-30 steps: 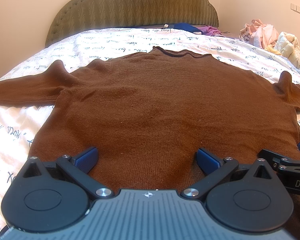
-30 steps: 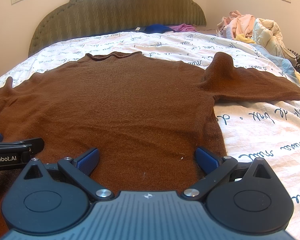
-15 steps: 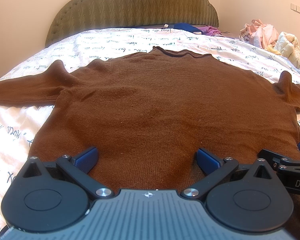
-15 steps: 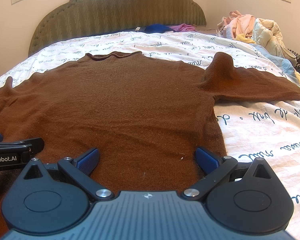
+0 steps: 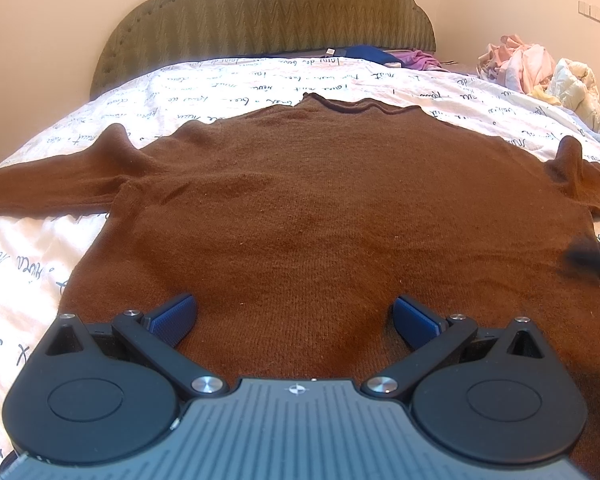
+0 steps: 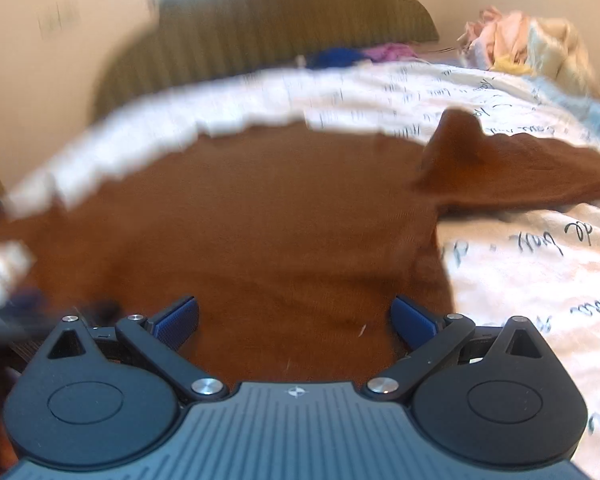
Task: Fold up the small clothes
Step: 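Grasp a brown sweater sleeve with the right gripper and fold it across the body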
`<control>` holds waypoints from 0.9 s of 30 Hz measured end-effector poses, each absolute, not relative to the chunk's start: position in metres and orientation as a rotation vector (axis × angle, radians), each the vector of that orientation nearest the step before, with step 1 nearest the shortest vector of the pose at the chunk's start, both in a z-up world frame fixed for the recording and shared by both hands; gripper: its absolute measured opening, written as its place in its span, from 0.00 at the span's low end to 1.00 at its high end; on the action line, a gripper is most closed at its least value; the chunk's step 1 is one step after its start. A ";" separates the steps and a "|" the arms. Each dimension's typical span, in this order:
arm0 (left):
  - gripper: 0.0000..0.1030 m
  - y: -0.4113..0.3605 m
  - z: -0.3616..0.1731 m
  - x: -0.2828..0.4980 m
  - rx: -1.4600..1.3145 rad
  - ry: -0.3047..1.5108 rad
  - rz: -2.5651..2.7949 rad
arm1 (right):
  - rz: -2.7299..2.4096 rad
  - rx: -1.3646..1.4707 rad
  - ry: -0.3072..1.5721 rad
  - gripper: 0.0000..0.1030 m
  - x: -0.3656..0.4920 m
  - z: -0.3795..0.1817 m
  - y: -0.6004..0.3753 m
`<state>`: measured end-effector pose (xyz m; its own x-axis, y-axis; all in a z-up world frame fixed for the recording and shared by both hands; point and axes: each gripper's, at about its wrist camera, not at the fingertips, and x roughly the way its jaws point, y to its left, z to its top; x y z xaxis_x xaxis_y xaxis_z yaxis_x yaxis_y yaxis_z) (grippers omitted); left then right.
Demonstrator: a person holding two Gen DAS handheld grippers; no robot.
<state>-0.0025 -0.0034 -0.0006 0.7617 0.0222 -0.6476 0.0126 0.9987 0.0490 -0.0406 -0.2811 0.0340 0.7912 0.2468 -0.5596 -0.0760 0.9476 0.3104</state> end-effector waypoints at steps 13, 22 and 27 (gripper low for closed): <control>1.00 -0.003 -0.001 -0.001 0.044 0.704 0.003 | -0.337 1.182 0.255 1.00 -0.063 0.015 -0.669; 1.00 -0.003 -0.001 -0.001 0.043 0.704 0.002 | -0.419 1.126 0.346 0.55 -0.027 -0.013 -0.693; 1.00 -0.003 -0.001 -0.001 0.040 0.704 0.001 | -0.487 1.025 0.357 0.05 -0.016 -0.007 -0.690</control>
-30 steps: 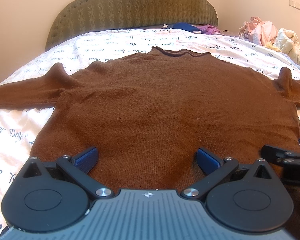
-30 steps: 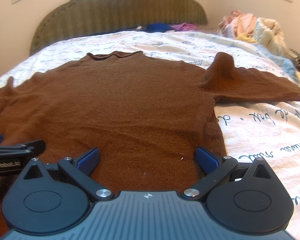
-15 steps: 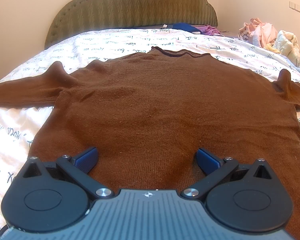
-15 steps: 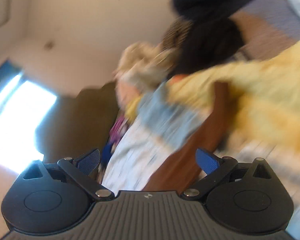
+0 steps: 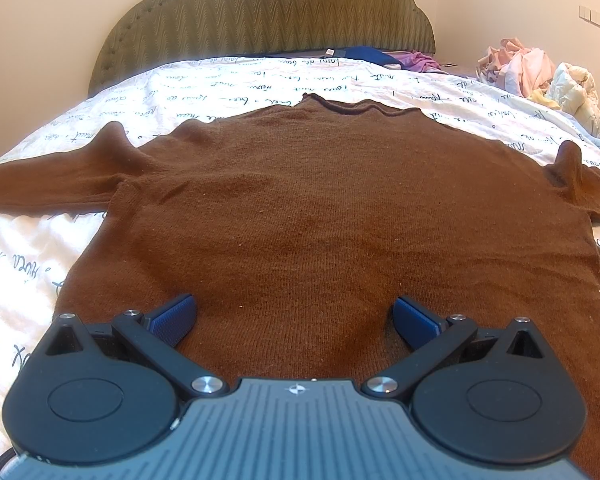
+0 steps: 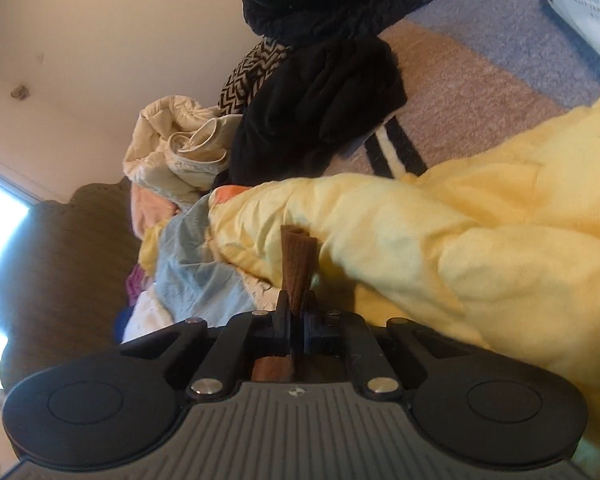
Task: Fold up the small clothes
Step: 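Grasp a brown sweater sleeve with the right gripper and fold it across the body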
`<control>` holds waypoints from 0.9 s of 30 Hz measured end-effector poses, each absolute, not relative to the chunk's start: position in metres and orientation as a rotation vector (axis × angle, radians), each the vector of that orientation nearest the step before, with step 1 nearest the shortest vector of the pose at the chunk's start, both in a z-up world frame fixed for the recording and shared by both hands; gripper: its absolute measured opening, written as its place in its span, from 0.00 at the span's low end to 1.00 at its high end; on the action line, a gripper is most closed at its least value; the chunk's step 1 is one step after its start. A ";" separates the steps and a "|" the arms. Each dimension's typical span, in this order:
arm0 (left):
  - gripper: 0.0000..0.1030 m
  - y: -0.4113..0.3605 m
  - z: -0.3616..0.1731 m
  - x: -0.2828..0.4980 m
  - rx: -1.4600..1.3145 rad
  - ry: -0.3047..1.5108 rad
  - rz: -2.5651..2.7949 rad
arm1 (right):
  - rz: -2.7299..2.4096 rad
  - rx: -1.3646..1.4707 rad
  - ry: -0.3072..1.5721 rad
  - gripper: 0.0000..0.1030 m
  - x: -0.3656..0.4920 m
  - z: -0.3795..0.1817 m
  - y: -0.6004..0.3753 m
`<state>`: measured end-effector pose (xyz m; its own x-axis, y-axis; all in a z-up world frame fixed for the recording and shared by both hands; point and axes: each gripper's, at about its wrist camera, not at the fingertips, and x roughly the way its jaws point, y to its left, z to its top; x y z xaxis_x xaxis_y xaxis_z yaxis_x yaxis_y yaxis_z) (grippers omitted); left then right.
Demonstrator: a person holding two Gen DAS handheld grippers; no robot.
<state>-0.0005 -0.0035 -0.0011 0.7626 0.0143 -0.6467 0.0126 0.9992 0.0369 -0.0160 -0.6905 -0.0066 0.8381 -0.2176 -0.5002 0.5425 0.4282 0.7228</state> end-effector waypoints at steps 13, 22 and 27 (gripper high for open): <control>1.00 -0.001 -0.001 -0.002 0.012 0.696 -0.008 | 0.383 0.651 0.490 0.05 0.079 0.086 -0.330; 1.00 -0.001 0.000 -0.003 0.010 0.697 -0.010 | 0.386 0.608 0.761 0.64 0.100 0.003 -0.210; 0.99 0.007 0.012 -0.007 -0.031 0.692 -0.032 | 0.383 0.727 0.637 0.67 0.037 0.013 -0.276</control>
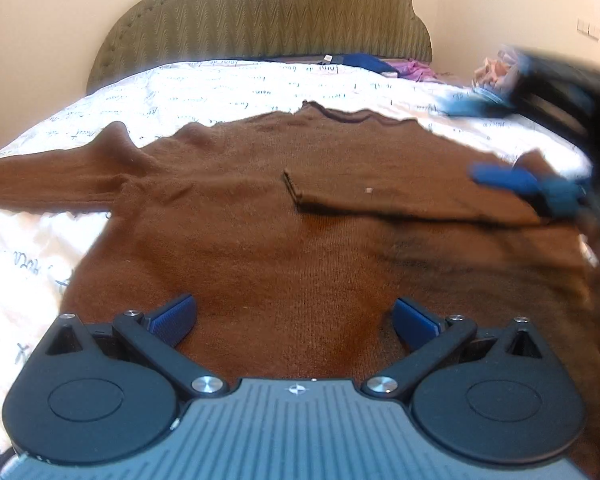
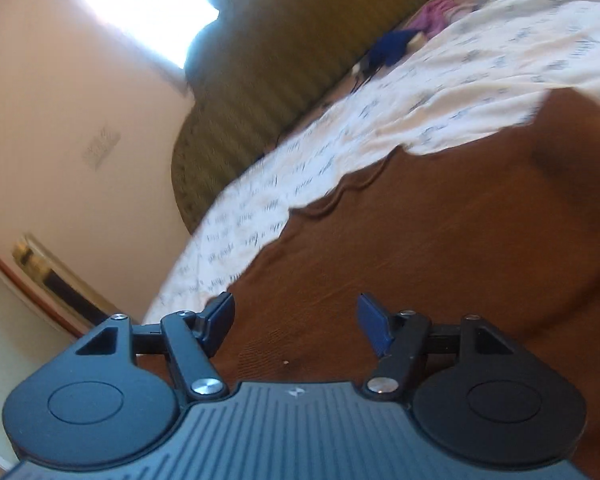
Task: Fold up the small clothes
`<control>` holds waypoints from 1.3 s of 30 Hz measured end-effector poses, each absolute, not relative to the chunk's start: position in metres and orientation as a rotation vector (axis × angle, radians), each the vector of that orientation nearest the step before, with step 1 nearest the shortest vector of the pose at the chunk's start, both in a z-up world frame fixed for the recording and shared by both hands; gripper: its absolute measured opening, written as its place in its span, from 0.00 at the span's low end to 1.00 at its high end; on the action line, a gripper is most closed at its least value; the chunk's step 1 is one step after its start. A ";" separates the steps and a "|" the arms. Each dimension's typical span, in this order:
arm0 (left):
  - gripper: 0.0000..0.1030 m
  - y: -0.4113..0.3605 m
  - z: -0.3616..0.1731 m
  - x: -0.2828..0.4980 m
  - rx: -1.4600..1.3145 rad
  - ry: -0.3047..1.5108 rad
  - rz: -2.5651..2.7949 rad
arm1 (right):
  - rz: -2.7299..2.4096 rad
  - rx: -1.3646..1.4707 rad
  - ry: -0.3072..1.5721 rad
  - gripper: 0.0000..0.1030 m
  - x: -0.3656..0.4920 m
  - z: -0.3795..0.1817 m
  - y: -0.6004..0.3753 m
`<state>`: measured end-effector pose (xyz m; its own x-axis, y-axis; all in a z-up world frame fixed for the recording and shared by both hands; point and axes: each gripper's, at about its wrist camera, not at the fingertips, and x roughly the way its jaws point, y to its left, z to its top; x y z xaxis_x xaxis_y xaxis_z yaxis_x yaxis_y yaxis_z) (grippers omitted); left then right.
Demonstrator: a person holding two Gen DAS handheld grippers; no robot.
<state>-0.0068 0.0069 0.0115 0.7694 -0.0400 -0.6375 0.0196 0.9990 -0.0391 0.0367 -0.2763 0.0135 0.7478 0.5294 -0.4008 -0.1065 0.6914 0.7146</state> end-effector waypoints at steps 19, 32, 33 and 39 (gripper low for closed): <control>0.04 0.040 0.013 0.124 -0.605 0.913 -0.148 | 0.386 0.695 0.623 0.64 -0.010 -0.022 -0.305; 0.04 0.102 0.053 0.112 -0.341 0.748 0.110 | 0.385 0.688 0.624 0.64 -0.008 -0.022 -0.303; 0.04 0.104 0.043 0.112 -0.331 0.771 0.118 | 0.384 0.685 0.626 0.64 -0.009 -0.021 -0.303; 0.05 0.092 0.033 0.105 -0.260 0.759 0.150 | 0.410 0.670 0.593 0.67 0.005 0.020 -0.305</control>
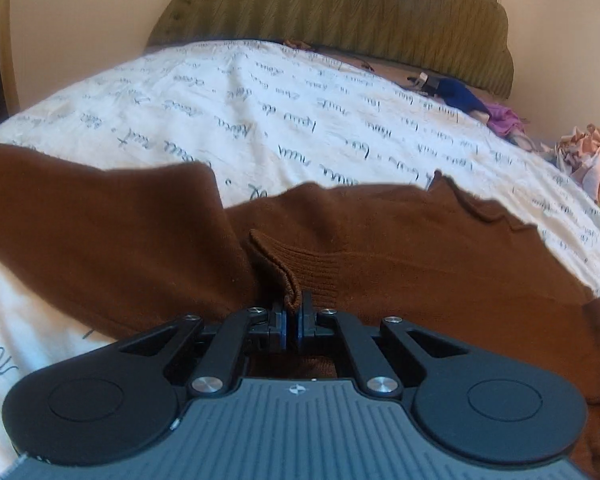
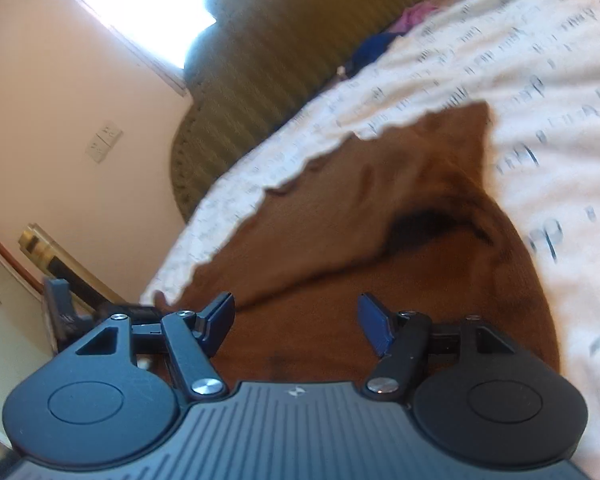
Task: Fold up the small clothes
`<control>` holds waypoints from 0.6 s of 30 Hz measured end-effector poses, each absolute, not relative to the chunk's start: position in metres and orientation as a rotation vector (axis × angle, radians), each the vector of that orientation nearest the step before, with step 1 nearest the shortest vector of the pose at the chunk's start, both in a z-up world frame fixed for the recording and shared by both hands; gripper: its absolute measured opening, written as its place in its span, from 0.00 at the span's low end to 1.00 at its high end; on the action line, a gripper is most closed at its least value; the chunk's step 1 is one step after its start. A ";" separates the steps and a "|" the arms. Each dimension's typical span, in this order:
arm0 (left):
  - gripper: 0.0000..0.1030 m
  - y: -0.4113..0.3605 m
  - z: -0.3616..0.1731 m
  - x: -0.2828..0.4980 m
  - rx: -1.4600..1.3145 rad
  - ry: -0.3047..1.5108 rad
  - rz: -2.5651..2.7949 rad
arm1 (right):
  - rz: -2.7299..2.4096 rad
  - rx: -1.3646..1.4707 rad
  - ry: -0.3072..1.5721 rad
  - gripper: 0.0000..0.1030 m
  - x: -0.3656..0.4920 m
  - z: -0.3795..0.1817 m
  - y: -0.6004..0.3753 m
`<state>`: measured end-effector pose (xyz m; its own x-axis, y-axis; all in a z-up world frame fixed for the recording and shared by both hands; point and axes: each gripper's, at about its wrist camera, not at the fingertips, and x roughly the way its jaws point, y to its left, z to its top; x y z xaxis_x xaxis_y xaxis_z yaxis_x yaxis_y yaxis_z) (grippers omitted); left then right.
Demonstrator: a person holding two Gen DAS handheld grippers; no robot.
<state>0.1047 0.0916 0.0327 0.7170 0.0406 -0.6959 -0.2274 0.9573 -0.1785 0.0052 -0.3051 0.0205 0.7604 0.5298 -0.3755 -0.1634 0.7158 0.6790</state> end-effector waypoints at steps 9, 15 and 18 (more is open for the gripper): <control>0.05 0.112 0.028 0.099 -0.258 0.792 0.193 | 0.270 0.623 0.613 0.73 0.097 0.033 -0.317; 0.08 0.115 0.024 0.100 -0.256 0.794 0.181 | 0.203 0.466 0.642 0.70 0.103 -0.018 -0.310; 0.19 0.135 0.032 0.084 -0.338 0.733 0.135 | 0.200 0.420 0.647 0.70 0.097 -0.014 -0.306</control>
